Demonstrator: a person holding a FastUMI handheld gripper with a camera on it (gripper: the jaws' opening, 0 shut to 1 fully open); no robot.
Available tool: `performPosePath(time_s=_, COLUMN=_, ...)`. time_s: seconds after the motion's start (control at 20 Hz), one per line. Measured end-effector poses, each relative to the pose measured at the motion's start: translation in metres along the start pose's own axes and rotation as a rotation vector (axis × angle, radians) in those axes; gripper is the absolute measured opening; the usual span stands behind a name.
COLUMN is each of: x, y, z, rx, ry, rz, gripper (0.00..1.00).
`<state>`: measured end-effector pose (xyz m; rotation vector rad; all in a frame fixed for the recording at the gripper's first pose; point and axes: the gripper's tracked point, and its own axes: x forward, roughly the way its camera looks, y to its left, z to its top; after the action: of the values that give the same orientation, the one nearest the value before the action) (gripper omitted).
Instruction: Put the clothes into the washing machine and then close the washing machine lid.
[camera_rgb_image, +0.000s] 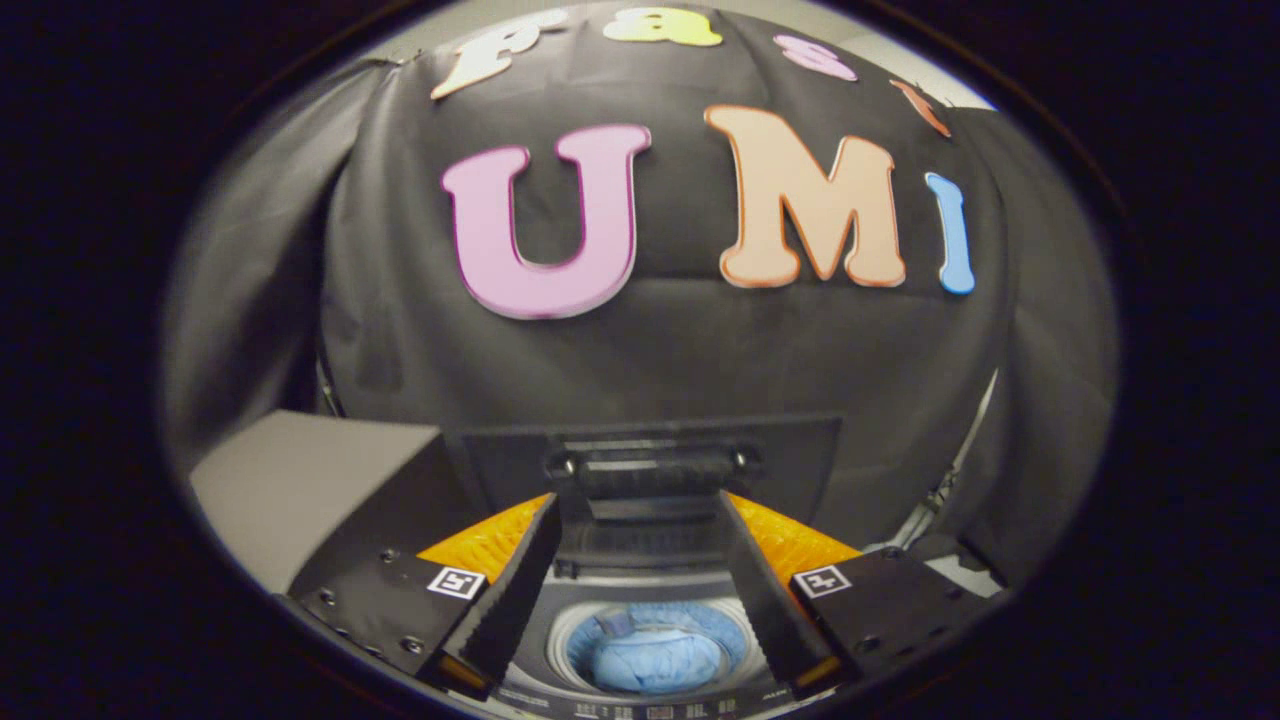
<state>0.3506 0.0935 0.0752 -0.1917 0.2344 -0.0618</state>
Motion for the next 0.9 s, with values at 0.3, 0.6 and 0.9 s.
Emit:
performPosePath(time_s=0.3, x=0.027, y=-0.005, z=0.072, rx=0.032, ry=-0.106, rz=-0.057, gripper=0.96)
performPosePath(time_s=0.6, x=0.077, y=-0.008, z=0.082, rx=0.014, ry=-0.181, rz=-0.102, gripper=0.95)
performPosePath(time_s=0.9, x=0.134, y=0.003, z=0.029, rx=0.026, ry=-0.125, rz=-0.131, gripper=0.95)
